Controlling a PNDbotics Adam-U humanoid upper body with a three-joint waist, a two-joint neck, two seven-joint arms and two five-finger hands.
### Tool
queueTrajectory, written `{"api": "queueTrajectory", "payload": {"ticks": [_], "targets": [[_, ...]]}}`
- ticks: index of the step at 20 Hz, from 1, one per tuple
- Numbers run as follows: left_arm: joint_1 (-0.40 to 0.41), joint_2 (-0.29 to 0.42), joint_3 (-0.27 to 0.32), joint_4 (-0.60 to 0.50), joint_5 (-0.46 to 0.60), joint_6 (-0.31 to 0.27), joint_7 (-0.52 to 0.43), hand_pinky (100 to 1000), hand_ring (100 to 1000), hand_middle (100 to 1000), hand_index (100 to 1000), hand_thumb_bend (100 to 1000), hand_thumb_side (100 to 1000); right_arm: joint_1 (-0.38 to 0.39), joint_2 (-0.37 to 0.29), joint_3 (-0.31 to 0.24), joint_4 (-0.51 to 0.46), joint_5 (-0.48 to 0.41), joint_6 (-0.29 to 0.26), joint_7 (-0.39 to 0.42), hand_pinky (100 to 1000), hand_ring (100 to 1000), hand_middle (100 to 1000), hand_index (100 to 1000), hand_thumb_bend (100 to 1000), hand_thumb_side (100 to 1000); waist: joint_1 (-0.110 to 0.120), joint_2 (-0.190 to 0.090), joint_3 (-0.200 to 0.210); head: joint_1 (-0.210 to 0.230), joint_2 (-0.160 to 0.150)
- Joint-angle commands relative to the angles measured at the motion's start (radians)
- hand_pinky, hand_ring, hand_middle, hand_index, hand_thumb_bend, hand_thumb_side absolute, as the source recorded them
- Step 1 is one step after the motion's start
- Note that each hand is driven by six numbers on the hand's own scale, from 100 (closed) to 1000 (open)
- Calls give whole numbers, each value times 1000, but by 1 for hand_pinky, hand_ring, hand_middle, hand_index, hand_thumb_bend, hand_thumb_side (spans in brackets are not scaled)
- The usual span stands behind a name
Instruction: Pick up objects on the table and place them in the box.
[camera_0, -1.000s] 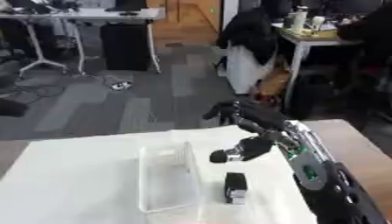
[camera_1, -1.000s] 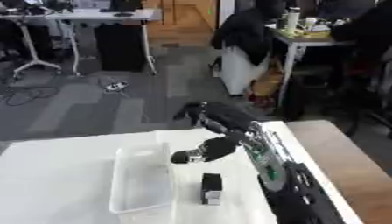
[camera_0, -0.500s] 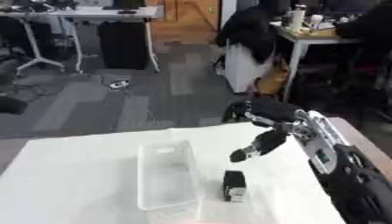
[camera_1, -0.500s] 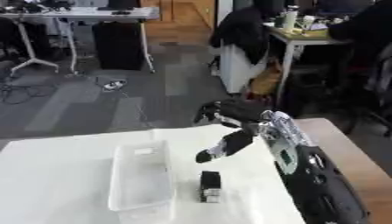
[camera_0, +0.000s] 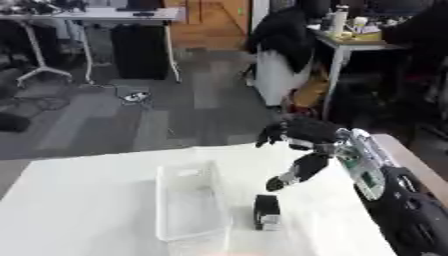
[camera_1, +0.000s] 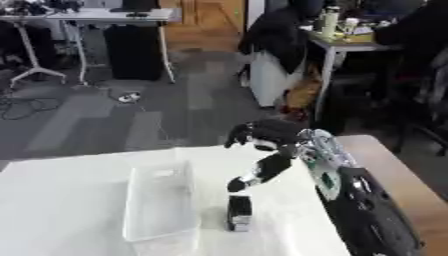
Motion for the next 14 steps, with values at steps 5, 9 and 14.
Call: {"api": "queueTrajectory", "payload": {"ticks": [5,9,14], "targets": [[-9,33,17,-12,-5,0,5,590,604,742,861,155,1000,-8,-35,12,-8,17,-60,38,714,733,810,838,844,1000,-1,-13,-3,2,0],[-8,34,16,-10,-6,0,4,589,604,742,861,155,1000,-4,-43,26,11,19,-71,43,720,739,822,862,850,1000,-1,-12,-3,1,1],[-8,34,15,-9,-6,0,3,588,603,741,861,155,1000,-8,-44,42,39,17,-90,74,731,745,827,883,856,1000,-1,-12,-2,2,3]]}}
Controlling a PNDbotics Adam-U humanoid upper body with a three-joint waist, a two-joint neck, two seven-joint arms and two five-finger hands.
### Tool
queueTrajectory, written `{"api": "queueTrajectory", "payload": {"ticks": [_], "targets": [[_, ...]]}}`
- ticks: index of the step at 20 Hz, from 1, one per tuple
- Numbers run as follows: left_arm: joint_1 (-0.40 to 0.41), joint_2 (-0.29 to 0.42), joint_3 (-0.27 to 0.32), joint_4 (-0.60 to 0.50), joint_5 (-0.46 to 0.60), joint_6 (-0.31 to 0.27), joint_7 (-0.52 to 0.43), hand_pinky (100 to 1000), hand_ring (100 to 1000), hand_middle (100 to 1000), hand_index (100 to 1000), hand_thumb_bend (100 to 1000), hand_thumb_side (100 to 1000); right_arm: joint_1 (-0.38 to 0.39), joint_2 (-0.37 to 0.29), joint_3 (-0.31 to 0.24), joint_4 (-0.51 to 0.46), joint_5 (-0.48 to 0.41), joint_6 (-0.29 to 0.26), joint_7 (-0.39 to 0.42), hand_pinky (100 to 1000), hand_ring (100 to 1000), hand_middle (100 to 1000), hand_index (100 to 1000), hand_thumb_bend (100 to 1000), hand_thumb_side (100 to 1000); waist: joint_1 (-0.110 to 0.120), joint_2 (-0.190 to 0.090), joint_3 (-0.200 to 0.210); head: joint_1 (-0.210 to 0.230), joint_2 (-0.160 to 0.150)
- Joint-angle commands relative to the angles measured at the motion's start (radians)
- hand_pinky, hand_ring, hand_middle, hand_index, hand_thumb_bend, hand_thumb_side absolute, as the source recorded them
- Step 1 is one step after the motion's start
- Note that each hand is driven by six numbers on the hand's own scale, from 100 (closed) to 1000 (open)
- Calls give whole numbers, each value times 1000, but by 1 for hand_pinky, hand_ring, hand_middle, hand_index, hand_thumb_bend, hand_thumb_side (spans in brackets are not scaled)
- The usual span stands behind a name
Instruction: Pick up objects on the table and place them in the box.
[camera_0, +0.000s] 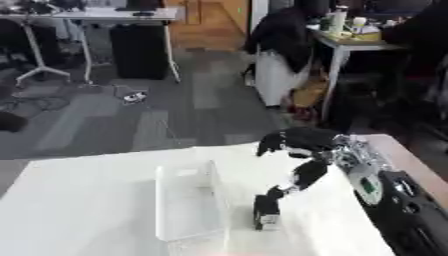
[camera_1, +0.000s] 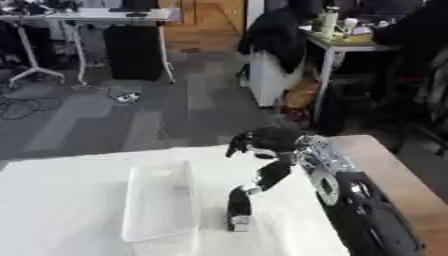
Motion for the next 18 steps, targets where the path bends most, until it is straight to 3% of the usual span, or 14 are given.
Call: {"api": "queueTrajectory", "payload": {"ticks": [1,8,18], "targets": [[-8,29,10,-10,-5,0,2,588,603,741,861,155,1000,-20,-28,2,1,-1,-84,85,735,747,827,876,855,1000,0,-12,-1,2,3],[-9,29,9,-9,-5,-1,0,588,603,741,861,155,1000,-37,-26,42,52,-29,-129,112,731,744,824,901,856,1000,-1,-12,2,0,1],[-11,29,7,-9,-3,-1,-1,588,603,741,861,155,1000,-28,-32,47,70,-10,-133,127,746,754,828,890,862,1000,-1,-13,2,5,-2]]}}
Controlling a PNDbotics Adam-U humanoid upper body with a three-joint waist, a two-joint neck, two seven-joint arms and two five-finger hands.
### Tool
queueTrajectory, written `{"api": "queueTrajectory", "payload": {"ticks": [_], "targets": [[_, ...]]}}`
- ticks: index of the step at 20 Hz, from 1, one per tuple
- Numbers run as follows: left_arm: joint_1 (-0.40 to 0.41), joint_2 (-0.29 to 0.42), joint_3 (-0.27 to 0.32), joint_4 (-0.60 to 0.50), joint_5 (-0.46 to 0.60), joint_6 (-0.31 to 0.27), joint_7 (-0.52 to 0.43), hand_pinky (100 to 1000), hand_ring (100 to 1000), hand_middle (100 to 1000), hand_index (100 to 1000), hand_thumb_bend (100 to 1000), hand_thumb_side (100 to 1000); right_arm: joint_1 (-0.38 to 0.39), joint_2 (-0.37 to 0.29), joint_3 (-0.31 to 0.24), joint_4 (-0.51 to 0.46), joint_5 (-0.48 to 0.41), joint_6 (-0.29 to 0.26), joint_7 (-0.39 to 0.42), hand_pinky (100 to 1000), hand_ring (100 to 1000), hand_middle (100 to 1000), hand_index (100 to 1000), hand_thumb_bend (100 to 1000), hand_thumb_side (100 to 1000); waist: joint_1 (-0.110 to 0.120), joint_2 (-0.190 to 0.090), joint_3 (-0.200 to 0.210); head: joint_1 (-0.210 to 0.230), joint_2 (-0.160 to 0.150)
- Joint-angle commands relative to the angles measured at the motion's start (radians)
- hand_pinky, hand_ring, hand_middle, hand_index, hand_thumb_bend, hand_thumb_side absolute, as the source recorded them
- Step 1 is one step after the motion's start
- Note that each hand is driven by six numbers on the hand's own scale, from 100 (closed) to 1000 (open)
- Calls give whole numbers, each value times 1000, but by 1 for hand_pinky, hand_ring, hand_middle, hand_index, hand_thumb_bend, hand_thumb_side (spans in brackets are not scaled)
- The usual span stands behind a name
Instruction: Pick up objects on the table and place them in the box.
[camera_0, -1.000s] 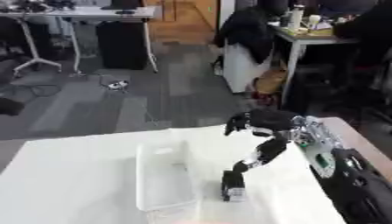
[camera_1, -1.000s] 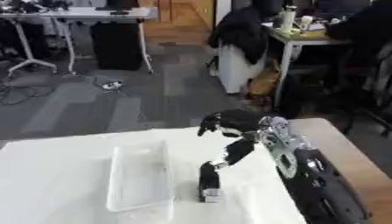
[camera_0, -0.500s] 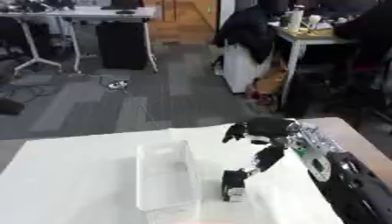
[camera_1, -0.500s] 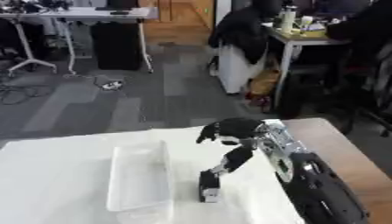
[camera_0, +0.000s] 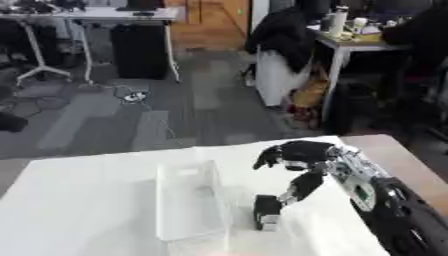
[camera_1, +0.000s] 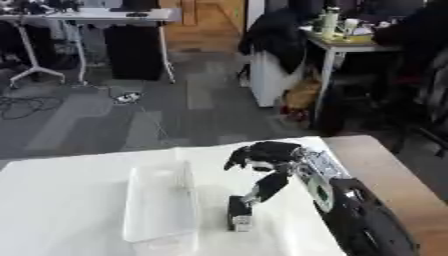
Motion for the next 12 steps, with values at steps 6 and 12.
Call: {"api": "queueTrajectory", "payload": {"ticks": [6,12], "targets": [[-11,30,7,-10,-3,-2,-1,587,602,741,861,154,1000,-6,-34,-3,2,71,-126,143,764,769,838,898,849,1000,1,-11,0,6,-1],[-10,29,7,-10,-3,-2,-2,587,602,741,861,154,1000,5,-36,0,20,101,-134,167,775,777,841,899,846,1000,1,-10,1,8,0]]}}
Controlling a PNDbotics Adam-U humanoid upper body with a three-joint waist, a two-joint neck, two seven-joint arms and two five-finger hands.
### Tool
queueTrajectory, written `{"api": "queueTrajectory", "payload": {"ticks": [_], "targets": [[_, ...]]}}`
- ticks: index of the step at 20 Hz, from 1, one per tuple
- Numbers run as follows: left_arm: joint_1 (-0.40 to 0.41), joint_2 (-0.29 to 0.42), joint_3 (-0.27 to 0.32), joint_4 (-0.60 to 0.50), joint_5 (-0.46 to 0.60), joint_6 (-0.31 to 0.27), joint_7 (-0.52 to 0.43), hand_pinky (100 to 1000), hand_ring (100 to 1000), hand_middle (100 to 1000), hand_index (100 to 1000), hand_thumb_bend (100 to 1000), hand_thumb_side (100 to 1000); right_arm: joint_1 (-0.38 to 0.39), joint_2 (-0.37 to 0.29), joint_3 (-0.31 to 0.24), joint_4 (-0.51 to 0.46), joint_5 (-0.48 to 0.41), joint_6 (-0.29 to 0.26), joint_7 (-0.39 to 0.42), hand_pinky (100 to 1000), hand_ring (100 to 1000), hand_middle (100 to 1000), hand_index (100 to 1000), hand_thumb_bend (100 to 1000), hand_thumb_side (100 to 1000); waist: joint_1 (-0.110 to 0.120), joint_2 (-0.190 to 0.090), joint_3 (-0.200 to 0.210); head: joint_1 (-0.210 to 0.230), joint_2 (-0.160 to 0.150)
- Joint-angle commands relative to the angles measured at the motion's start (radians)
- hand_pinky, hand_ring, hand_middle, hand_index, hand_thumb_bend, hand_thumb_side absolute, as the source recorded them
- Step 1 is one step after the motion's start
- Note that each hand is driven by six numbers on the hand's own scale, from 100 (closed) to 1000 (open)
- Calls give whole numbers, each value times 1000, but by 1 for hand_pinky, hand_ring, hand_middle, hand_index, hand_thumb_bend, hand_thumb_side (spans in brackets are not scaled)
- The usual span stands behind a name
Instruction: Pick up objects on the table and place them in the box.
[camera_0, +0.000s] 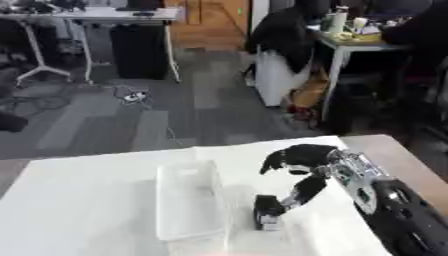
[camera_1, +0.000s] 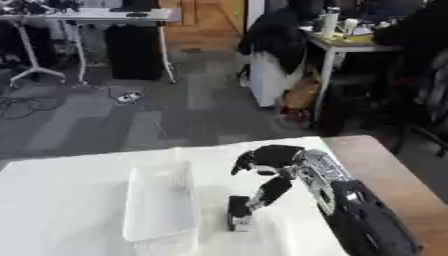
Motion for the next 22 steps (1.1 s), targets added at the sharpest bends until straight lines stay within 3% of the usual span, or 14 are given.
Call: {"api": "queueTrajectory", "payload": {"ticks": [1,22], "targets": [[-10,29,7,-10,-3,-2,-2,587,602,741,861,154,1000,-5,-28,-2,-1,9,-150,155,777,778,840,905,851,1000,1,-10,0,7,0],[-14,28,5,-12,-1,-2,-3,588,602,741,861,155,1000,29,-18,-22,49,73,-150,146,779,775,829,886,834,1000,1,-10,5,13,-2]]}}
